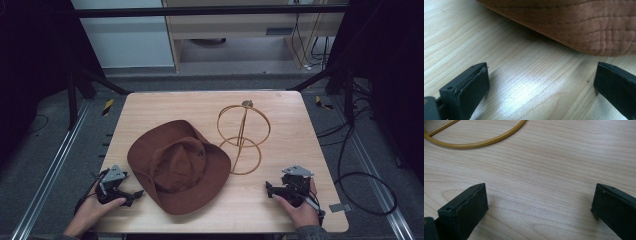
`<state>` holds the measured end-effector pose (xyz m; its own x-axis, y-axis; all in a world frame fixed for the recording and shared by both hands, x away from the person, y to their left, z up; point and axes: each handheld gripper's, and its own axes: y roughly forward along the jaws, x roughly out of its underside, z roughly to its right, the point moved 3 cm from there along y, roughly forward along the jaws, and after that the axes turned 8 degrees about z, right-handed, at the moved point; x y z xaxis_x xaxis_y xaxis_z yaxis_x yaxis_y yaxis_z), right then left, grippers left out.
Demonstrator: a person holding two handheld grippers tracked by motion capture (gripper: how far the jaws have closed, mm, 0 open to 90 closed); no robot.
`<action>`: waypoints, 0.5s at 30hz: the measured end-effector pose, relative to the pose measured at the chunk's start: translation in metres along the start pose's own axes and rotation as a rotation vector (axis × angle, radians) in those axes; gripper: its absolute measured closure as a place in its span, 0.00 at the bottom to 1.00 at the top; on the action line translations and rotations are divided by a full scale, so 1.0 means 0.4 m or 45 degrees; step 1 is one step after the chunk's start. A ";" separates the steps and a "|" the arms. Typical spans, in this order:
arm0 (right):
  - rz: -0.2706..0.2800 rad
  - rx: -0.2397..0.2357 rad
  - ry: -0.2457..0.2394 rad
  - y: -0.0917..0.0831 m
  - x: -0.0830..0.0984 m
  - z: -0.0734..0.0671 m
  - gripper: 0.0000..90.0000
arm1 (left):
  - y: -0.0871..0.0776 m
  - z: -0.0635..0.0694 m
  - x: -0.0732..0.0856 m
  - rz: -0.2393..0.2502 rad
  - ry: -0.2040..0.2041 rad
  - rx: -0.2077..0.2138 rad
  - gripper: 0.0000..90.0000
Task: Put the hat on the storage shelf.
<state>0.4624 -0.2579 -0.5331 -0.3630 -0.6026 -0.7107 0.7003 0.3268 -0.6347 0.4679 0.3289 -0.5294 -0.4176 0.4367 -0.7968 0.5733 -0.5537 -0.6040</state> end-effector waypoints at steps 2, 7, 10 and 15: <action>0.000 0.000 0.000 0.000 0.000 0.000 0.01 | -0.001 0.000 0.000 -0.003 0.002 0.005 0.00; -0.001 0.001 -0.001 0.000 0.000 0.000 0.01 | -0.016 0.007 -0.001 -0.003 0.032 0.020 0.04; -0.001 0.002 -0.001 0.000 0.000 0.000 0.01 | -0.030 0.008 -0.005 0.016 0.029 0.017 0.03; -0.001 0.002 -0.001 0.000 0.000 0.000 0.01 | -0.058 0.018 -0.007 0.062 0.039 0.015 0.03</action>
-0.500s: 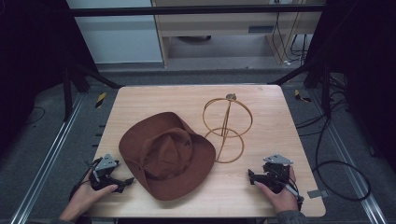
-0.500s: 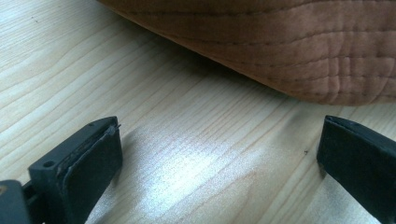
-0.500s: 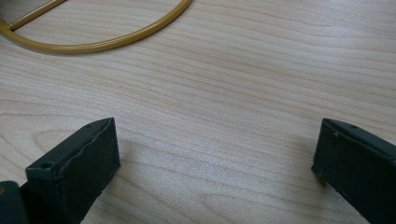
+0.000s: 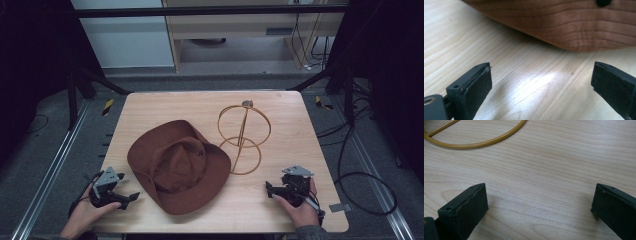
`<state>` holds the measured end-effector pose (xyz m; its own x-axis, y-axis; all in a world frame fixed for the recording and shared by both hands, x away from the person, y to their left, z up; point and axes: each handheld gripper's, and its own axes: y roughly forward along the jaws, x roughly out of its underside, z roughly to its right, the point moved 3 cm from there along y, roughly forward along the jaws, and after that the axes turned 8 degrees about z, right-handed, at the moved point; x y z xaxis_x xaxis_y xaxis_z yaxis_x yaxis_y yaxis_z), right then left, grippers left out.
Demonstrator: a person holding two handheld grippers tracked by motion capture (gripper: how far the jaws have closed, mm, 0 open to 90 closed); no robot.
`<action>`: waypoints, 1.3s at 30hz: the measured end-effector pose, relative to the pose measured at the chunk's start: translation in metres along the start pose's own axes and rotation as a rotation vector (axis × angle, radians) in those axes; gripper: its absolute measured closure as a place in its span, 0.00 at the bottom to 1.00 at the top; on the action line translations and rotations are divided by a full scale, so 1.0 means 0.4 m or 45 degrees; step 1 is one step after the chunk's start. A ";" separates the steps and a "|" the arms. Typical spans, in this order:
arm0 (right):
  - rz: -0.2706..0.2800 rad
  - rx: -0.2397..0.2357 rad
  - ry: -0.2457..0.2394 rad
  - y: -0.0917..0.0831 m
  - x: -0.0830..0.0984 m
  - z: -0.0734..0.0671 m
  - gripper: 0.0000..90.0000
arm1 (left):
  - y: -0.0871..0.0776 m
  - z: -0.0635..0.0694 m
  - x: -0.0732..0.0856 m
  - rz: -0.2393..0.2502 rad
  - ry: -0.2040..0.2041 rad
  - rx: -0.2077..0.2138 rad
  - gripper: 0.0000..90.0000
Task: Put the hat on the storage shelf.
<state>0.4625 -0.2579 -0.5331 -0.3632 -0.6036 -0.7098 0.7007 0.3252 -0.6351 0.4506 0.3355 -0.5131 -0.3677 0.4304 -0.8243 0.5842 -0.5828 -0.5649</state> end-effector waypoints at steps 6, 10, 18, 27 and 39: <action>0.000 0.000 0.000 0.000 0.000 0.000 0.01 | -0.025 0.015 -0.015 0.060 0.034 0.017 0.03; 0.000 0.000 0.000 0.000 0.000 0.000 0.01 | -0.041 0.024 -0.038 0.143 0.048 0.033 0.03; 0.000 0.001 -0.001 0.000 0.000 0.000 0.01 | -0.052 0.044 -0.108 0.226 0.092 0.067 0.03; 0.000 -0.001 0.000 0.000 0.000 0.000 0.01 | -0.012 0.038 -0.253 0.137 0.103 0.114 0.04; 0.000 -0.002 0.001 0.000 0.000 0.000 0.01 | 0.077 0.051 -0.451 -0.056 0.226 0.169 0.05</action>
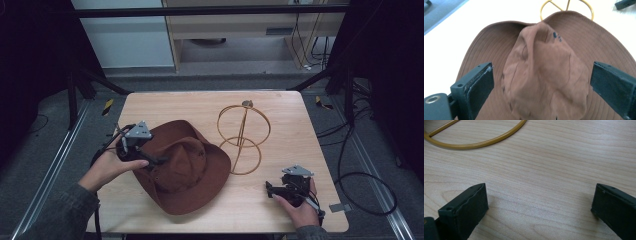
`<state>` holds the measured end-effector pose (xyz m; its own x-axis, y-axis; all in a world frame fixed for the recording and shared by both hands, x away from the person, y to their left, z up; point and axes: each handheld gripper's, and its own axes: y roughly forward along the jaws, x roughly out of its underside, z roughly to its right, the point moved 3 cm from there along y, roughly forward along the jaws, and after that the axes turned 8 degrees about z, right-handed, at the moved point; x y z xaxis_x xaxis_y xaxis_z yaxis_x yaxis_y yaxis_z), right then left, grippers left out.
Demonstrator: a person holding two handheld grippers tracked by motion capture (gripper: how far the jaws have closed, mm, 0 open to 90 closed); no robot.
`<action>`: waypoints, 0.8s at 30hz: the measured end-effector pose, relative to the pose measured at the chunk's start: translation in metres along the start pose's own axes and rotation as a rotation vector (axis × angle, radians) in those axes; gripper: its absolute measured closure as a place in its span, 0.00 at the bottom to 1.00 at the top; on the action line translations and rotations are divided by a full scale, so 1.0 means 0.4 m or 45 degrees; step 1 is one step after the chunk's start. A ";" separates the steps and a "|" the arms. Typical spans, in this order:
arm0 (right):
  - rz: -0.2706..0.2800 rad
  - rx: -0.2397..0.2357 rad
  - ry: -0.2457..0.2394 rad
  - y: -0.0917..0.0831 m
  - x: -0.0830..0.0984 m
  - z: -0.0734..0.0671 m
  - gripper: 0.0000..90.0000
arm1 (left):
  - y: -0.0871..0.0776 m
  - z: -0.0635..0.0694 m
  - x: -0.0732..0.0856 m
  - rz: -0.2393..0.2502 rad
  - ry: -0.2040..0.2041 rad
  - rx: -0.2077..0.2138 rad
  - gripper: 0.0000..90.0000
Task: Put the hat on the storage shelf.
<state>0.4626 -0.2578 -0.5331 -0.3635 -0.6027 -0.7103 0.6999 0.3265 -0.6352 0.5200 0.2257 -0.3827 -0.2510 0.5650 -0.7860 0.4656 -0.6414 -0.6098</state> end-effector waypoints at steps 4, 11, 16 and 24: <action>0.000 0.000 0.000 0.000 0.000 0.000 0.01 | 0.027 -0.001 -0.038 -0.041 0.036 -0.005 0.05; -0.002 0.001 -0.001 0.000 0.000 0.000 0.01 | 0.060 -0.004 -0.073 -0.097 0.060 -0.017 0.05; -0.001 0.001 0.000 0.000 0.000 0.000 0.01 | 0.078 -0.007 -0.084 -0.132 0.068 -0.029 0.05; 0.000 0.000 -0.001 0.000 0.000 0.000 0.01 | 0.107 0.002 -0.098 -0.190 0.102 -0.014 0.06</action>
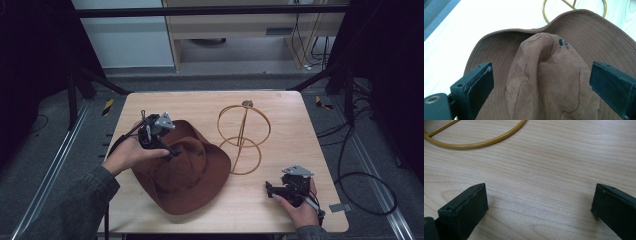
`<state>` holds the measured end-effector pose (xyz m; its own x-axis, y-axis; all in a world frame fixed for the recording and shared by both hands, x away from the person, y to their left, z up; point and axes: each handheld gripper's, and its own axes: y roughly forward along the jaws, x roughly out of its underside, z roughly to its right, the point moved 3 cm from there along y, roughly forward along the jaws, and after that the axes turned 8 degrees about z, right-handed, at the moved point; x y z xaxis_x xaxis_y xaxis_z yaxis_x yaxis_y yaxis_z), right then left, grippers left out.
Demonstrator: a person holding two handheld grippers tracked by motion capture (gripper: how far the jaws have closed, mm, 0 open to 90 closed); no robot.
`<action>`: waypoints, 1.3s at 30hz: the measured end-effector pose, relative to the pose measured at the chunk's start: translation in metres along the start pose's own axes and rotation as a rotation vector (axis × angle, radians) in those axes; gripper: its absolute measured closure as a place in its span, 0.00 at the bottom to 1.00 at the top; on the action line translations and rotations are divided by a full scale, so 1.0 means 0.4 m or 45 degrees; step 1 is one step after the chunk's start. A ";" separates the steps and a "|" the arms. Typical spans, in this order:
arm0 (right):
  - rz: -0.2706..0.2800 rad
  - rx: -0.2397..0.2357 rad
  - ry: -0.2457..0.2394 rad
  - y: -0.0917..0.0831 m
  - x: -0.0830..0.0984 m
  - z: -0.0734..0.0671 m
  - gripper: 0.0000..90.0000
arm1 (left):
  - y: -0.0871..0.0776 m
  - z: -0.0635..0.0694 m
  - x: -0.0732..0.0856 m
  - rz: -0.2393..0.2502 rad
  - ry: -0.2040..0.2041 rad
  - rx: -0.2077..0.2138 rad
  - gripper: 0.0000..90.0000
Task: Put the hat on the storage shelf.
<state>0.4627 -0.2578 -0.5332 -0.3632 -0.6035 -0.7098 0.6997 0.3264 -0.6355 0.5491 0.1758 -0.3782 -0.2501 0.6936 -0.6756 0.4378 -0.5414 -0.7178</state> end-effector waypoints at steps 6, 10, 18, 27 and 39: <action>0.001 -0.001 0.001 0.000 0.000 0.000 0.01 | 0.030 0.013 -0.006 -0.037 0.023 -0.003 0.06; 0.001 -0.001 0.002 0.000 0.000 0.000 0.01 | 0.052 0.014 -0.005 -0.076 0.037 -0.013 0.09; 0.001 -0.001 0.001 0.000 0.000 0.000 0.01 | 0.098 0.013 0.029 -0.156 0.004 -0.004 0.16; 0.001 -0.001 0.002 0.000 0.000 0.000 0.01 | 0.124 0.009 0.061 -0.181 -0.037 0.017 0.25; 0.001 -0.001 0.001 0.000 0.000 0.000 0.01 | 0.141 0.014 0.074 -0.243 -0.031 0.063 0.74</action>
<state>0.4628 -0.2576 -0.5333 -0.3634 -0.6024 -0.7107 0.6995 0.3275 -0.6352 0.5617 0.1631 -0.4397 -0.3459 0.7745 -0.5297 0.3375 -0.4240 -0.8404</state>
